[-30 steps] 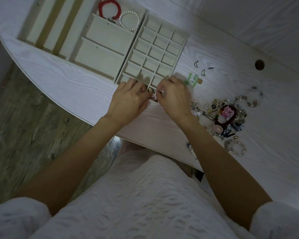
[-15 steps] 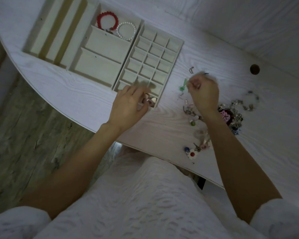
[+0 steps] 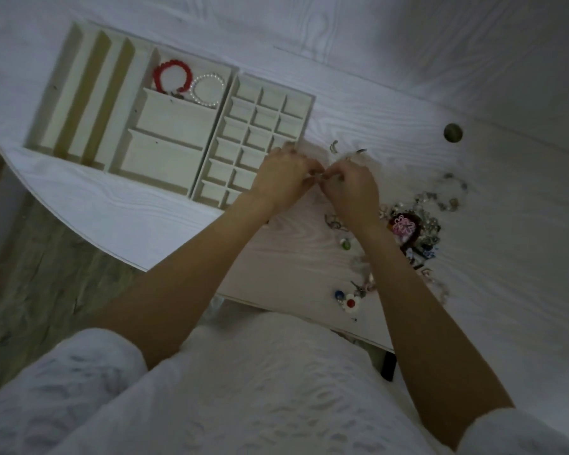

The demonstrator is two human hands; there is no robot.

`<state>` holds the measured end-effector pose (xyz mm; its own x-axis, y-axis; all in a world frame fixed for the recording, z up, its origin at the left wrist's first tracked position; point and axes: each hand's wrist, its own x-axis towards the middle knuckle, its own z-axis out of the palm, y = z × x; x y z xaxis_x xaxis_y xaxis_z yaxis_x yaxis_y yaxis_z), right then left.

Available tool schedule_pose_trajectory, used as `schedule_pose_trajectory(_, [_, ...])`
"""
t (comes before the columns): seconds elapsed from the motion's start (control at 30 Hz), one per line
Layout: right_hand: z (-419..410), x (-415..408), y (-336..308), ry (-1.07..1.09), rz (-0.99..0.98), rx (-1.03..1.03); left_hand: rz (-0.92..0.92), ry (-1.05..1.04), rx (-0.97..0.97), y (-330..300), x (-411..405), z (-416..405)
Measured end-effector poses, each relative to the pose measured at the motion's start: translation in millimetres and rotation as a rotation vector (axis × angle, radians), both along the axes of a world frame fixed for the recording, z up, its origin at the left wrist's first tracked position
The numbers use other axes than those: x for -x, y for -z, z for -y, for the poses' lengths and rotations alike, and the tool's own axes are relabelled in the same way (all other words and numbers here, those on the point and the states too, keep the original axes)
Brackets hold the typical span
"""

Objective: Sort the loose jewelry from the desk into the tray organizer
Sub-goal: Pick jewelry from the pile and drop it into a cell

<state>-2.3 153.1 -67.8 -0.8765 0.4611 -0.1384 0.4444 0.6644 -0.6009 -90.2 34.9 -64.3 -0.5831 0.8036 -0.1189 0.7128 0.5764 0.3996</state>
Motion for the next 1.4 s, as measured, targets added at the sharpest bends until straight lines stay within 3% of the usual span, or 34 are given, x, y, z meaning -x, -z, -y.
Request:
schedule_pose_trajectory(0.1, [-1,-10,-12,-0.031,-0.05,0.069,0.114,-0.053,-0.21,-6,-6,9])
schedule_pose_trajectory(0.33, [9,-23,-25,-0.105,-0.09,0.37,0.122,-0.283,-0.442,-19,-23,61])
schedule_pose_trajectory(0.43, [26,-20,-21,-0.141,-0.092,0.49,0.172,-0.437,-0.442,-12,-33,99])
schedule_pose_trajectory(0.77, [99,18,-2,-0.204,-0.09,0.254,0.027,-0.741,-0.225,6,-48,143])
schedule_pose_trajectory(1.0, [79,18,-2,-0.135,-0.121,0.154,-0.004,-0.597,-0.289,8,-29,133])
schedule_pose_trajectory(1.17, [68,17,-6,-0.148,-0.157,0.08,-0.11,-0.395,-0.211,7,-12,110])
schedule_pose_trajectory(1.4, [70,28,-4,-0.247,-0.16,-0.043,-0.078,-0.328,-0.153,10,-8,97])
